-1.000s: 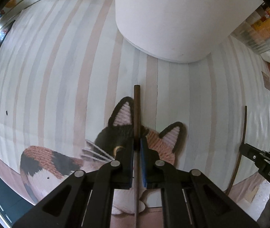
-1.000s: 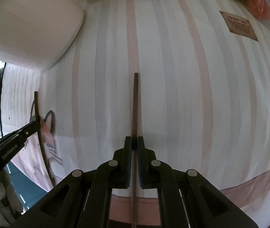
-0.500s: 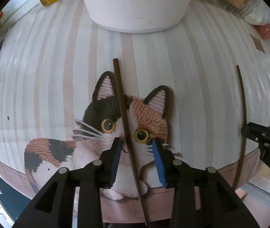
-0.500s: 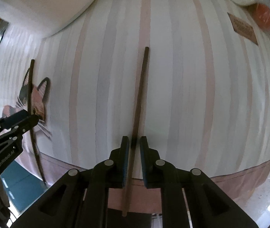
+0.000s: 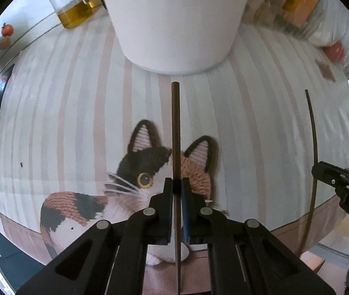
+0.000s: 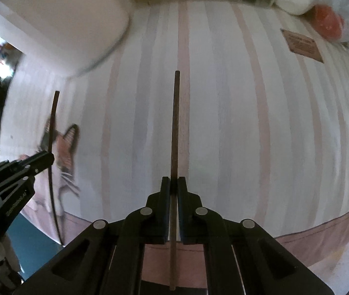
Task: Organize utensils
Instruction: 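Lift both dark chopsticks and carry them over the cream holder, then lower both dark chopsticks into the holder slots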
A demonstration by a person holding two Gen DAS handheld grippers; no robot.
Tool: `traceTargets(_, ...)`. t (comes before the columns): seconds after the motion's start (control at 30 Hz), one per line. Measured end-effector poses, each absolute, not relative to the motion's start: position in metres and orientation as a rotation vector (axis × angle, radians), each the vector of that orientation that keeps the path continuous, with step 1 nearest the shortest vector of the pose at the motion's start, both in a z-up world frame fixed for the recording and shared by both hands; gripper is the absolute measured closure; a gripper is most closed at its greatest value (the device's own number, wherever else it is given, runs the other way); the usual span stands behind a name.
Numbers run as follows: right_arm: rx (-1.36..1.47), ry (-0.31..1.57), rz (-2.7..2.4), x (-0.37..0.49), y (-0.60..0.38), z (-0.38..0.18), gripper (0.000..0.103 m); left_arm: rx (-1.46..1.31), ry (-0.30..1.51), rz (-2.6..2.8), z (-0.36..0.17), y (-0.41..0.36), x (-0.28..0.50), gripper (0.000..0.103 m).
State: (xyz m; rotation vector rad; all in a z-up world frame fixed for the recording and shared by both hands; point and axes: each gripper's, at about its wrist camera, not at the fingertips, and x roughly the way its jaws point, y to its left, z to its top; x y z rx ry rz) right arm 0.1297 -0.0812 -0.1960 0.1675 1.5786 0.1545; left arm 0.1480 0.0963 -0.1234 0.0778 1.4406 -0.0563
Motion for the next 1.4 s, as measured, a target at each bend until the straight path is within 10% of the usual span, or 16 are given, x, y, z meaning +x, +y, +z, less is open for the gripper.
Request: traceTargets(1.4, 0.352, 1.001, 0.324, 0.206, -0.108, 0.035, 0.098, -0.058, 0.936, -0.066, 0.093, 0.125, 0.159, 0.100)
